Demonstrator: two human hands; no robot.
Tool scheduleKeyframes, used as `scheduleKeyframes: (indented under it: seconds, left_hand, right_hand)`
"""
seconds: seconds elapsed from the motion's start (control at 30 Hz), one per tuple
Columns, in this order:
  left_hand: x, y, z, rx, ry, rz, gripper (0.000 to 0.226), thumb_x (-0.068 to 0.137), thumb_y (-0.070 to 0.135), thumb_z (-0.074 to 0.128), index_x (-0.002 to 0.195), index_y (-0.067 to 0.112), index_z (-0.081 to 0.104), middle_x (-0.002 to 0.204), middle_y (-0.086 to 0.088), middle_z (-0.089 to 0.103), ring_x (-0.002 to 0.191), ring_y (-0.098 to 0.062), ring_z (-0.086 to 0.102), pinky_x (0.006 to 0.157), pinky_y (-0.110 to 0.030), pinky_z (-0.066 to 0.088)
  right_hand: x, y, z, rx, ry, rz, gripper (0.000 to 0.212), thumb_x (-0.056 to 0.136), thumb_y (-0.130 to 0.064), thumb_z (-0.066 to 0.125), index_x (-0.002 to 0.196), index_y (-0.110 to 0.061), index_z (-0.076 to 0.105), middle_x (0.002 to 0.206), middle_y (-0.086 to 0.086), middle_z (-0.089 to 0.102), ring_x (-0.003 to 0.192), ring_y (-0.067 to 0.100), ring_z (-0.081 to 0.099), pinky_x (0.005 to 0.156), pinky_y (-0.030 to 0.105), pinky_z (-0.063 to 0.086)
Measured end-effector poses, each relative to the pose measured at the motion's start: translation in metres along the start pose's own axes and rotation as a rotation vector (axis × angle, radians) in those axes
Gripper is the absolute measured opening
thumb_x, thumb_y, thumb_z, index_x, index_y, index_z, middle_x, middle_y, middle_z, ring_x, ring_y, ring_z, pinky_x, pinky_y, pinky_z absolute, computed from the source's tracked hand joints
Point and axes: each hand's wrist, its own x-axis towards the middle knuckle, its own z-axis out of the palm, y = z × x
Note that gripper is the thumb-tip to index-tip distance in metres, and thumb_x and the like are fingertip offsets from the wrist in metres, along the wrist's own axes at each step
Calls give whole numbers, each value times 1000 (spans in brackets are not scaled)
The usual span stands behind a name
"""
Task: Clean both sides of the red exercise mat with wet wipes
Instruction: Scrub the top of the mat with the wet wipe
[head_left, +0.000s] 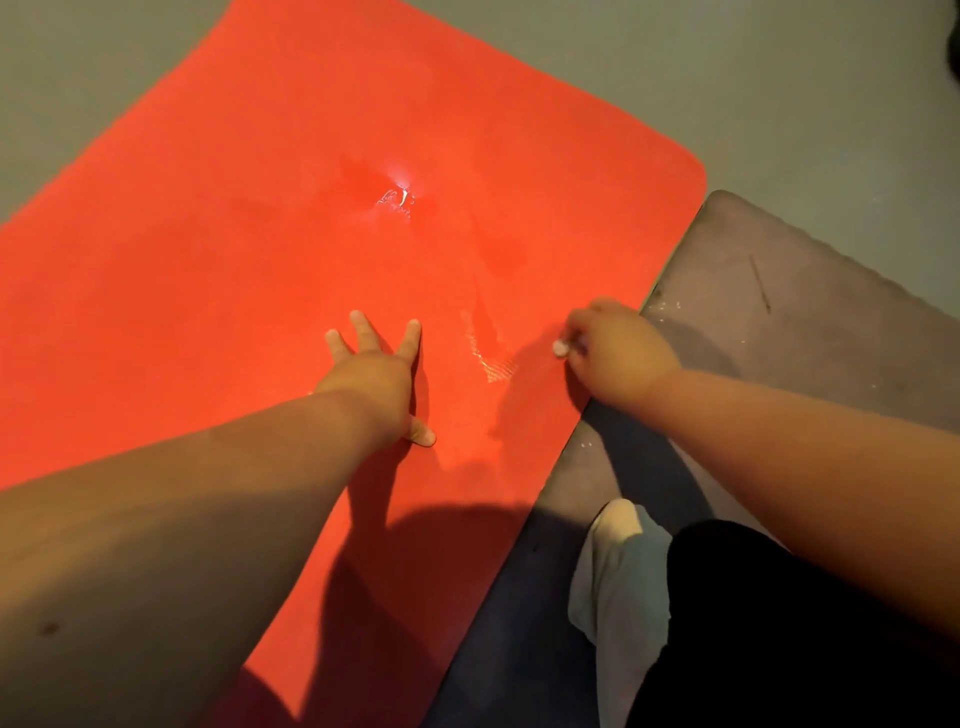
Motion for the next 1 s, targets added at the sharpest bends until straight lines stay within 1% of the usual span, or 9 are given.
scheduleKeyframes:
  seconds: [0.1, 0.2, 0.3, 0.43, 0.53, 0.6, 0.73, 0.83, 1.0]
  left_hand:
    - [0, -1, 1, -16, 5, -2, 135, 62, 52, 84, 148, 37, -19, 153, -21, -28, 141, -51, -12, 102, -64, 35]
    - [0, -3, 2, -19, 21, 13, 133, 62, 51, 84, 149, 38, -16, 154, -20, -26, 141, -51, -11, 103, -64, 35]
    - [-3, -8, 2, 9, 13, 44, 124, 69, 51, 80, 150, 37, -12, 155, -21, -21, 141, -53, -7, 109, -59, 29]
    - [-26, -6, 19, 33, 205, 391, 90, 84, 49, 64, 153, 34, 9, 160, -13, 5, 145, -37, 15, 114, -47, 26]
    - [-44, 13, 44, -12, 356, 832, 45, 87, 42, 54, 124, 19, 63, 134, -12, 56, 106, -30, 62, 86, -31, 52]
    - [-38, 17, 63, 19, 404, 978, 28, 84, 29, 50, 92, 15, 72, 105, -8, 69, 79, -29, 66, 62, -32, 57]
    - [-20, 19, 62, 91, 412, 927, 25, 89, 30, 45, 89, 19, 68, 83, 5, 57, 71, -13, 54, 57, -29, 52]
    - [-2, 14, 39, 121, 506, 962, 23, 87, 25, 50, 84, 14, 70, 81, -7, 58, 69, -27, 58, 50, -30, 47]
    - [24, 16, 17, -294, 676, 280, 17, 91, 18, 57, 100, 10, 70, 94, -16, 58, 88, -38, 57, 73, -38, 44]
  right_hand:
    - [3, -9, -5, 32, 14, 214, 15, 86, -9, 52, 97, -7, 62, 108, 16, 58, 99, 33, 56, 78, 31, 41]
    - [-32, -45, 20, 32, -62, -90, 22, 85, -7, 50, 103, -12, 61, 108, 10, 55, 102, 28, 54, 82, 28, 36]
    - [-72, -74, 43, 57, -324, -397, 27, 86, -13, 49, 109, -19, 63, 105, 3, 51, 102, 25, 53, 84, 34, 45]
    - [-64, -68, 26, 187, -318, -292, 29, 91, -15, 43, 116, -17, 58, 113, 6, 61, 104, 26, 56, 87, 35, 43]
    - [-49, -46, 11, 224, -158, -153, 31, 89, -6, 43, 114, -14, 58, 110, 5, 64, 101, 24, 58, 83, 28, 39]
    - [-44, -33, 8, 193, -124, -127, 32, 86, -4, 43, 112, -13, 60, 109, 5, 63, 101, 24, 57, 86, 29, 41]
    - [-43, -17, 5, 20, -119, -200, 41, 85, -4, 44, 123, -14, 57, 130, 7, 54, 118, 29, 49, 103, 35, 36]
    - [-44, -7, 1, -50, -157, -155, 52, 91, -8, 42, 142, -17, 41, 154, 3, 29, 137, 25, 31, 112, 29, 22]
    - [-40, 13, -9, -91, -193, -73, 58, 92, -10, 43, 148, -19, 30, 158, 1, 17, 143, 21, 20, 115, 30, 18]
